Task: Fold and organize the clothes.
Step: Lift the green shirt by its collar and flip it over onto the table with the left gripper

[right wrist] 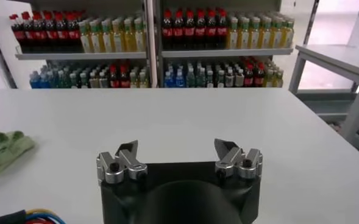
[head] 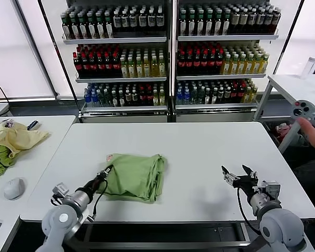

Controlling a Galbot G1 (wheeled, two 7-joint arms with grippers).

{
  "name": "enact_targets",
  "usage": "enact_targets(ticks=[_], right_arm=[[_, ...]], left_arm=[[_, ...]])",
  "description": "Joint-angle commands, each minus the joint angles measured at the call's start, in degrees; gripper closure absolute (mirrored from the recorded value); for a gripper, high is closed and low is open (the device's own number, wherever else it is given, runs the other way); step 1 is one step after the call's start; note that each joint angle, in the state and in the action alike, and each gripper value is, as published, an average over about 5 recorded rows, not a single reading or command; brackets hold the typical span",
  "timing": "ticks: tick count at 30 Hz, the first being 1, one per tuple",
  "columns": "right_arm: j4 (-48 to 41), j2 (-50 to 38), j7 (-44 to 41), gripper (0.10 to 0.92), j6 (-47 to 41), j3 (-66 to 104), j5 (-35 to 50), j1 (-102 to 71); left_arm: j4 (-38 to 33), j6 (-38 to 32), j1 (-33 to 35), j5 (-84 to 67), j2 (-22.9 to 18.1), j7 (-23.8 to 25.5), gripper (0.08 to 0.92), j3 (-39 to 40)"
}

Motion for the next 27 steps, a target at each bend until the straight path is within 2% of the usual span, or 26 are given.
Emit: enact_targets(ticks=[1,5,7,9,12,15,20,24,27], right_arm=[[-0.23,0.27,-0.06,0.203,0.08,-0.03,0.32,0.48],[-0.06,0.48,-0.13,0.203,0.17,0.05,0.63,0.62],[0.16,0.64,-0.15,0.203,0.2,0.13,0.77,0.62],[0.39,0.84,-0.18,0.203,0.23,0.23,0.86,0.54],[0.76,1.21,-0.24,0.203,0.33,0.38,0.89,0.2],[1.07,1.75,-0.27,0.203,0.44,0.57,0.87,-0.16],[1.89,2.68,-0.2,0.203,0.39,0.7,0.6,-0.64],[2.38,2.91,-0.25,0.203,0.36,1.13,0.29,-1.0],[2.66,2.98,-0.33,0.203,0.43,2.05,0.16,-1.63]], left_arm=[[0.75,3.06,-0.83,-13.63,11.1,-1.96,0.887,-16.37],[-0.11,3.82,-1.81,-12.92,18.67,-2.08,0.887,-18.52],[-1.67,3.82,-2.6,-10.83,20.96,-2.53,0.887,-17.76],[-3.9,3.79,-3.42,-7.67,22.14,-3.3,0.887,-15.49],[-7.53,3.71,-4.08,2.35,21.46,-4.23,0.887,-8.51],[-9.82,3.47,-5.42,14.07,18.3,-5.55,0.887,1.22],[-9.6,3.64,-12.6,28.46,7.64,-9.41,0.887,17.49],[-5.1,3.71,-18.45,33.93,-0.41,-11.1,0.887,27.75],[1.19,3.68,-21.88,37.54,-5.59,-12.28,0.887,32.91]])
